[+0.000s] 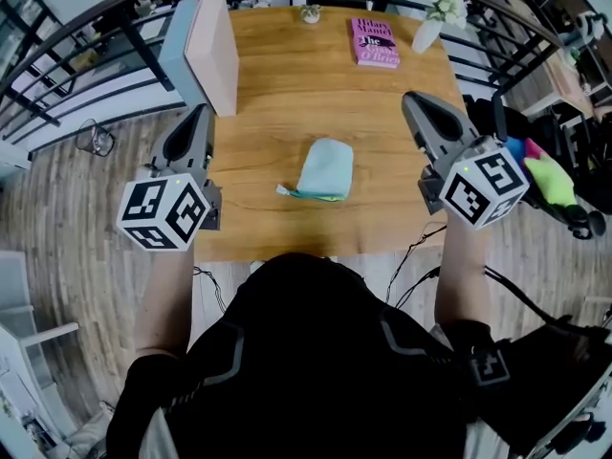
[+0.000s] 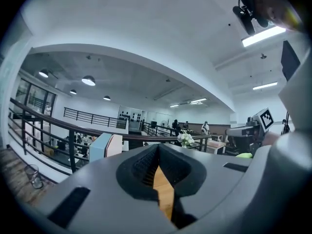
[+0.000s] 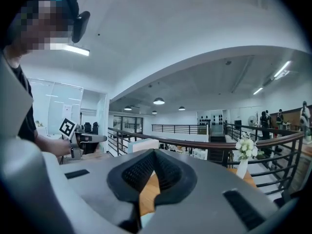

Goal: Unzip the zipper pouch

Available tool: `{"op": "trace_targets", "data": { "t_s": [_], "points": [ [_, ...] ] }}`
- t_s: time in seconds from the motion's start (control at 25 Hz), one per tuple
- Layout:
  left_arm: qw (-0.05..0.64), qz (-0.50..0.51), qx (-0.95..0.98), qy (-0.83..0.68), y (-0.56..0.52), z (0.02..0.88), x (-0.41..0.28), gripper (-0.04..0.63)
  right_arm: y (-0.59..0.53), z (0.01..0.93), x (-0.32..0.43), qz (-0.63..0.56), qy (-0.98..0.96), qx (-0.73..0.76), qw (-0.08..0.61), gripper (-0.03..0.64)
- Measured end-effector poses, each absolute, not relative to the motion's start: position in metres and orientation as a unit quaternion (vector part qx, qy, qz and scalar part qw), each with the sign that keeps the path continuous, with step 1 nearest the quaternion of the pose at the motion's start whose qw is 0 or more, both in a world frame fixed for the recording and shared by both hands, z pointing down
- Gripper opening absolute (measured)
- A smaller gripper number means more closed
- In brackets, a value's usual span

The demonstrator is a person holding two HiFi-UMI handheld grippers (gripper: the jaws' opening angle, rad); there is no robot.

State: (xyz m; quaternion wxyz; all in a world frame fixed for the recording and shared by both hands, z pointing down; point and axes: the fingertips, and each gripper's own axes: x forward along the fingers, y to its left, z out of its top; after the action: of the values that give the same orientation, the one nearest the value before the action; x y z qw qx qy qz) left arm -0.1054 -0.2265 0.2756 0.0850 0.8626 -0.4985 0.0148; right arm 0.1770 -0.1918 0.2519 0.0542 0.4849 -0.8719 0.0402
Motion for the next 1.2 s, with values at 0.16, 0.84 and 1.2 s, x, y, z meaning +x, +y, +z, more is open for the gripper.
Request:
{"op": "trace_targets", "data": {
  "t_s": [0.16, 0.84, 1.2],
  "points": [
    [0.068, 0.03, 0.867, -0.494, -0.222, 0.268, -0.101, 0.029, -0.191, 0.246, 0.176, 0.027, -0.861, 0.505, 0.057, 0.009],
    [0.052, 0.063, 0.878, -0.472, -0.216, 0.278, -0.089, 0.029, -0.188, 0.245, 0.178, 0.007, -0.842, 0.535, 0.075, 0.008],
    [0.043, 0.065, 0.881, -0.467, -0.218, 0.274, -0.083, 0.029, -0.186, 0.239, 0.183, -0.001, -0.836, 0.545, 0.07, 0.008]
  ]
}}
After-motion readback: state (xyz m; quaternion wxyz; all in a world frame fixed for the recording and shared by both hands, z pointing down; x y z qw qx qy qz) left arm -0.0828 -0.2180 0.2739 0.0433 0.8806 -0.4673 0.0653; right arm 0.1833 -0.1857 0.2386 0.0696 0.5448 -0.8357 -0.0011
